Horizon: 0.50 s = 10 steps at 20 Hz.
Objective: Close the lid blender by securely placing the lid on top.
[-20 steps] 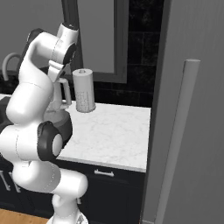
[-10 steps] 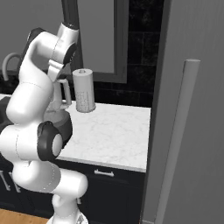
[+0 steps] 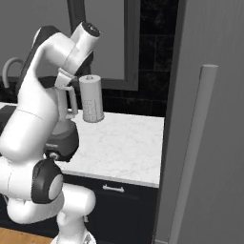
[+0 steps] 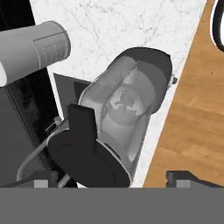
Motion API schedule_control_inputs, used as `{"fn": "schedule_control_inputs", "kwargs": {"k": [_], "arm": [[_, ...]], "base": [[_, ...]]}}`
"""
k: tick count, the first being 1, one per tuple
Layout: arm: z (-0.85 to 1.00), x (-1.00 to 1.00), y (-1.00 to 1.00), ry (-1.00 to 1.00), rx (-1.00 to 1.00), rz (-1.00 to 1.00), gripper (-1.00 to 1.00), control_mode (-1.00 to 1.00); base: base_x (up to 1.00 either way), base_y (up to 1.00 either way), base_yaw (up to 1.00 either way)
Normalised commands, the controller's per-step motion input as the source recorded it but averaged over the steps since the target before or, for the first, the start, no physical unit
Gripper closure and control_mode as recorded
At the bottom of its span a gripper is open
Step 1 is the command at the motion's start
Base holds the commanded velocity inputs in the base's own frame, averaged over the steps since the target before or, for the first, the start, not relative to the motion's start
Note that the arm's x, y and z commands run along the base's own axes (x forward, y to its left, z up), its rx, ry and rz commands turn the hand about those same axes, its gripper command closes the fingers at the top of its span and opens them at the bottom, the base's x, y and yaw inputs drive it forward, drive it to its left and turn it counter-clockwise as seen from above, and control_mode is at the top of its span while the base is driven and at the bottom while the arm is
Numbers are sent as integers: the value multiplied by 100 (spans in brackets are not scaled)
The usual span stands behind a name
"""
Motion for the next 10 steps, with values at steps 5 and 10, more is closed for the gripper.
{"fn": "schedule_control_inputs", "kwargs": {"k": [5, 10], "arm": [[-3, -100, -80, -36, 7, 15, -100, -100], [-15, -100, -74, -26, 0, 20, -100, -100]], "base": [[0, 0, 0], [0, 0, 0]]}}
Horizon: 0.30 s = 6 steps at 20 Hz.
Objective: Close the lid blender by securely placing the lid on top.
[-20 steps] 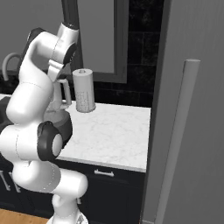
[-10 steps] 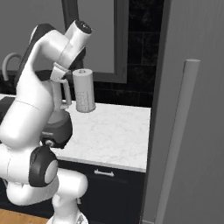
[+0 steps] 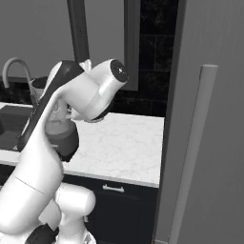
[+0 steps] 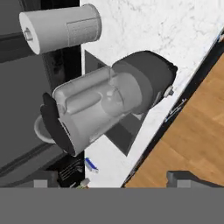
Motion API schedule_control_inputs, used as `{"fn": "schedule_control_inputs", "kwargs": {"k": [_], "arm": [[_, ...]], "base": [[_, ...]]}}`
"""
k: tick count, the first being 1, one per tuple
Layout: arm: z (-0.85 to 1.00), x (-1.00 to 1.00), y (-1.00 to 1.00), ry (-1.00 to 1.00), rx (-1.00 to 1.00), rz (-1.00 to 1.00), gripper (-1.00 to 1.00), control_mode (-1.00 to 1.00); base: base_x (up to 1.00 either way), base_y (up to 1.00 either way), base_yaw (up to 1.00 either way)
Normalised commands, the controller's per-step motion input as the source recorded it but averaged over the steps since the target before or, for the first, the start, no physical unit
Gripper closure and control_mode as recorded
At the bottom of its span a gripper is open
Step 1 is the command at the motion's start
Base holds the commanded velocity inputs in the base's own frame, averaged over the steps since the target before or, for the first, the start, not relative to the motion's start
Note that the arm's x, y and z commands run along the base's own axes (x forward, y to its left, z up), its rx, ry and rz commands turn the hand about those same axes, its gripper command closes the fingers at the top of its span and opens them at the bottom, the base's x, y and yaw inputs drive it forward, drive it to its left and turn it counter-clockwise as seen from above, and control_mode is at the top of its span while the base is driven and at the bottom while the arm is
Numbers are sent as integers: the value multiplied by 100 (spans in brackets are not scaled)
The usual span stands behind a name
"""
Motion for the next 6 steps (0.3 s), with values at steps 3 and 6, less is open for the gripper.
{"fn": "schedule_control_inputs", "kwargs": {"k": [3, 6], "arm": [[-18, -100, -46, -27, 0, 21, -100, -100], [-20, -100, -31, -35, 0, 24, -100, -100]], "base": [[0, 0, 0], [0, 0, 0]]}}
